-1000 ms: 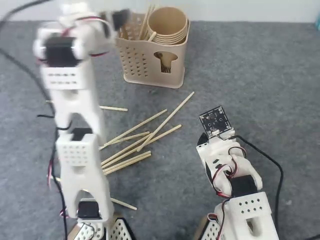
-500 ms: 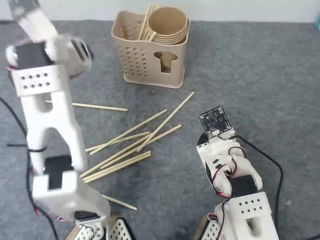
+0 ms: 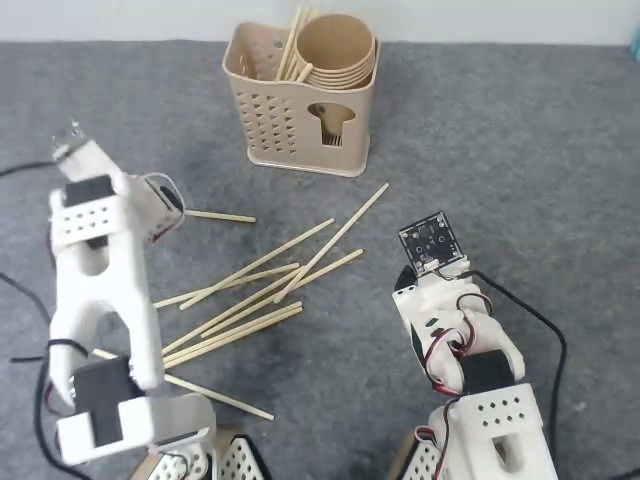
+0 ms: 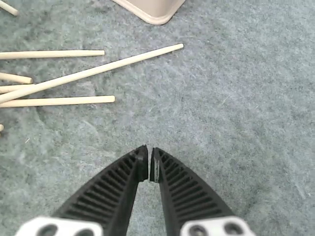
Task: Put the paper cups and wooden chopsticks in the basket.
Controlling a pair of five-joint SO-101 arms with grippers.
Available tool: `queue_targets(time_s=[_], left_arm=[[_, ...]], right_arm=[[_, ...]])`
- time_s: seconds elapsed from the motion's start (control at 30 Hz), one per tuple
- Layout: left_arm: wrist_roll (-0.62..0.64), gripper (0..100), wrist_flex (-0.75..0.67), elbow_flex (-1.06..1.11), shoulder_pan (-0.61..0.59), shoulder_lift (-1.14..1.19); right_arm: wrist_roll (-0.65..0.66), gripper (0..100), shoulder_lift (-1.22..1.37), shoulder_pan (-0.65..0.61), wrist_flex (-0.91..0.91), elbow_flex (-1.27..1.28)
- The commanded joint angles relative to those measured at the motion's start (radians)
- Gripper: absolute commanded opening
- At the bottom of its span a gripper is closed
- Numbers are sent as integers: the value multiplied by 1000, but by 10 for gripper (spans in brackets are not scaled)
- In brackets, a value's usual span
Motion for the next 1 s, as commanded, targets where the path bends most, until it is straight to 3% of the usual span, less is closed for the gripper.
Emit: queue_targets(time_s=[0.0,0.27,0.63,0.97], left_arm=[[46,198,-123,42,-3,-55],[109,198,-281,61,-2,106],[166,196,-163,-251,-9,414],[181,196,-192,-291,-9,439]], right_arm=[[26,33,-16,7,-24,-8],[26,33,-16,7,-19,-8],[26,32,-16,5,-16,-12],[26,33,-16,5,-16,-12]])
